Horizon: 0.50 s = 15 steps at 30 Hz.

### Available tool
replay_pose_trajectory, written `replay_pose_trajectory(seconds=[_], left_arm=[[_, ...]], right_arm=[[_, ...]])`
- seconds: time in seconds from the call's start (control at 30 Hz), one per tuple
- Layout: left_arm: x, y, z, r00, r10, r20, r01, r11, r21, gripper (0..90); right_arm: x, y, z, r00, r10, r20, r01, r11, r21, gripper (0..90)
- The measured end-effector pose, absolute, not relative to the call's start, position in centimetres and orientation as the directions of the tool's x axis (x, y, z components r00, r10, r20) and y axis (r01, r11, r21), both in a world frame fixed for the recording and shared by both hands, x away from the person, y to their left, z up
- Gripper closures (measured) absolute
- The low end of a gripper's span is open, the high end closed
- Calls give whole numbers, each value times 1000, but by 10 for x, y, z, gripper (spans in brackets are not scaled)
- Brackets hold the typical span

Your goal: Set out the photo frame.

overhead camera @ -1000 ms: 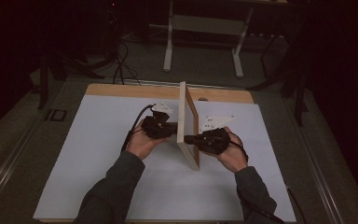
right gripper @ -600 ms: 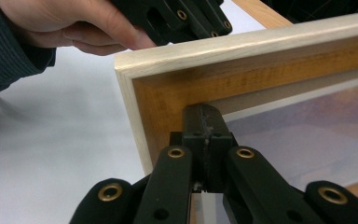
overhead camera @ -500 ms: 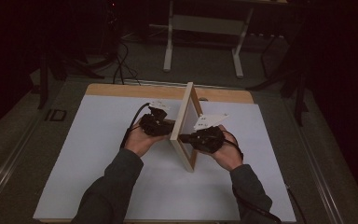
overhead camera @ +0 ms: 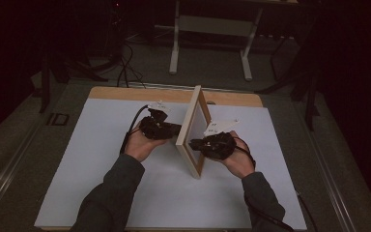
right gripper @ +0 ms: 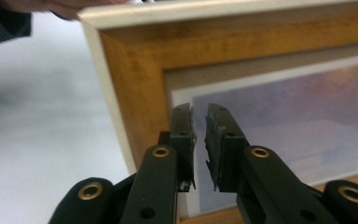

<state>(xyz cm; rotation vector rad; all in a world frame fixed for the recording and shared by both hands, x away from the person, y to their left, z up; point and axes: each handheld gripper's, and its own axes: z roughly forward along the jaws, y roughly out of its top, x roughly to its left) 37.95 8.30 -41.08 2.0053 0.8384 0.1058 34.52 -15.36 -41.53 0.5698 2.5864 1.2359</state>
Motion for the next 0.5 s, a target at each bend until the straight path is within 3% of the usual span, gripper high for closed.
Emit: replay_pose_trajectory(seconds=[0.23,0.5], left_arm=[[375,92,-403,741,614,-272,527,-282,801,671],[369,95,-393,710,657,-253,527,-257,810,579]], right_arm=[[347,-164,-419,-889,458,-14,280,565,776,709],[349,-174,-424,-875,483,-1,308,560,769,669]])
